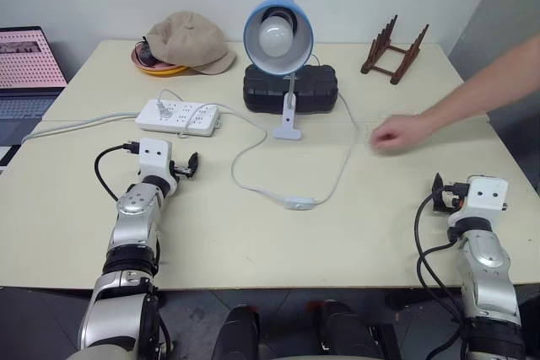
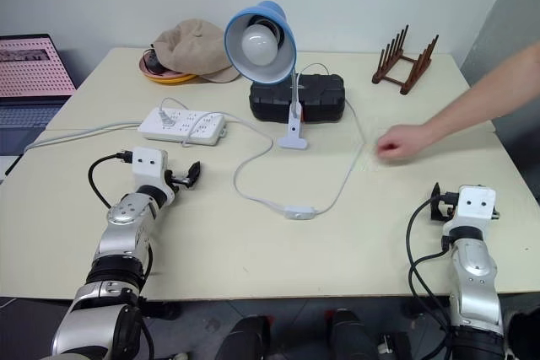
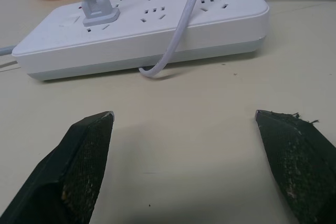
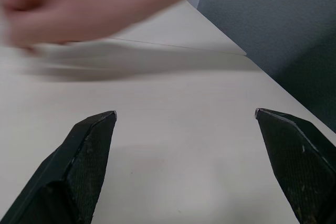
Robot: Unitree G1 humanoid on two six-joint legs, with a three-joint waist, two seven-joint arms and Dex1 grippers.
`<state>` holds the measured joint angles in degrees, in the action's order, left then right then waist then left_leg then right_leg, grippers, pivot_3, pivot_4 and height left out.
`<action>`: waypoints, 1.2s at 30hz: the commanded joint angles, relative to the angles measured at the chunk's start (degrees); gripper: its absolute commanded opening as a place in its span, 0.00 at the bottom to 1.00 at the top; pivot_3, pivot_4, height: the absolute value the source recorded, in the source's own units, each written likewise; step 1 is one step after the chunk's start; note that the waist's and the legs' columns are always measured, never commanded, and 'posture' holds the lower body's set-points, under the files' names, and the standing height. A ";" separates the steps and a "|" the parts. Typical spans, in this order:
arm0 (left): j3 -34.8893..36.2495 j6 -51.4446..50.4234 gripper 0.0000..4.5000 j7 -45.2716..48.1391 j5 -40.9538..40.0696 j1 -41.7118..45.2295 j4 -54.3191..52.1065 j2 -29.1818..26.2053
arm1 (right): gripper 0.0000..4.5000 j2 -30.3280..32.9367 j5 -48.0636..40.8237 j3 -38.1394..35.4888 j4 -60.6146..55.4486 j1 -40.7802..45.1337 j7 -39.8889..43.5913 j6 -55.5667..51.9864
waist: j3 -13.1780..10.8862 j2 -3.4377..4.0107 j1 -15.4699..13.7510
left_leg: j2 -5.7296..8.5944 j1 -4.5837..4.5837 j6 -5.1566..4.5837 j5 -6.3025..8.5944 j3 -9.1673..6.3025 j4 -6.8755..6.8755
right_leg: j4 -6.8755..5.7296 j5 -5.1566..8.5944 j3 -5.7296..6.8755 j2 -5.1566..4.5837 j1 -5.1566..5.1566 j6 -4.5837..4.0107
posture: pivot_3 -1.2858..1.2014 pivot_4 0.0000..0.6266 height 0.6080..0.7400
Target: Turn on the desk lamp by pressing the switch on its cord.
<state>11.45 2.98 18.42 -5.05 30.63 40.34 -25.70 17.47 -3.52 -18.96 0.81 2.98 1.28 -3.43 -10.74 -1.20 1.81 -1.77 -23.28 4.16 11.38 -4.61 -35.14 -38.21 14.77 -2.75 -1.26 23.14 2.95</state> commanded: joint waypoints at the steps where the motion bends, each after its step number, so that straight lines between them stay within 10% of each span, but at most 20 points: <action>1: -1.03 0.37 1.00 1.29 0.66 1.00 -1.03 -1.05 | 0.99 0.15 -0.45 -1.00 -2.66 -0.20 -0.42 -0.14 | 0.00 0.00 0.00 | 0.00 0.00 0.00 0.00 0.00 0.00 | 0.00 0.00 0.00 0.00 0.00 0.00 | 0.52 0.24 1.00; 11: -4.08 -1.43 1.00 19.58 -2.18 3.04 -6.61 -7.44 | 0.99 2.24 -4.62 2.17 -8.51 -1.70 8.61 -4.37 | 0.00 0.00 0.07 | 0.00 -0.01 0.00 0.00 0.00 0.00 | 0.01 0.00 0.00 0.01 0.00 -0.01 | 0.52 0.24 1.00; 22: -10.98 -13.08 1.00 46.37 -9.32 1.68 -24.57 -14.10 | 0.99 27.77 -21.88 18.90 -24.45 1.46 50.61 -25.34 | -0.01 0.02 0.34 | -0.04 -0.02 0.00 0.00 0.01 -0.02 | 0.06 0.09 -0.02 0.03 -0.02 0.10 | 0.52 0.24 1.00; 36: -10.94 -23.39 1.00 53.49 -14.54 -6.08 -42.41 -21.73 | 0.99 14.68 -10.63 39.00 0.00 26.19 58.27 -18.84 | -0.07 -0.02 0.91 | -0.22 -0.08 -0.02 0.00 -0.01 0.01 | 0.09 0.08 0.06 0.19 0.08 0.02 | 0.52 0.24 1.00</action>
<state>-1.77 -19.40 72.77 -17.83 24.79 1.26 -46.57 31.94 -16.34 19.87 -1.44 27.51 57.70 -26.05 -10.80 -1.23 2.72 -1.98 -23.39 4.14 11.38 -4.61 -35.13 -38.10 14.85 -2.70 -1.08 23.23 2.97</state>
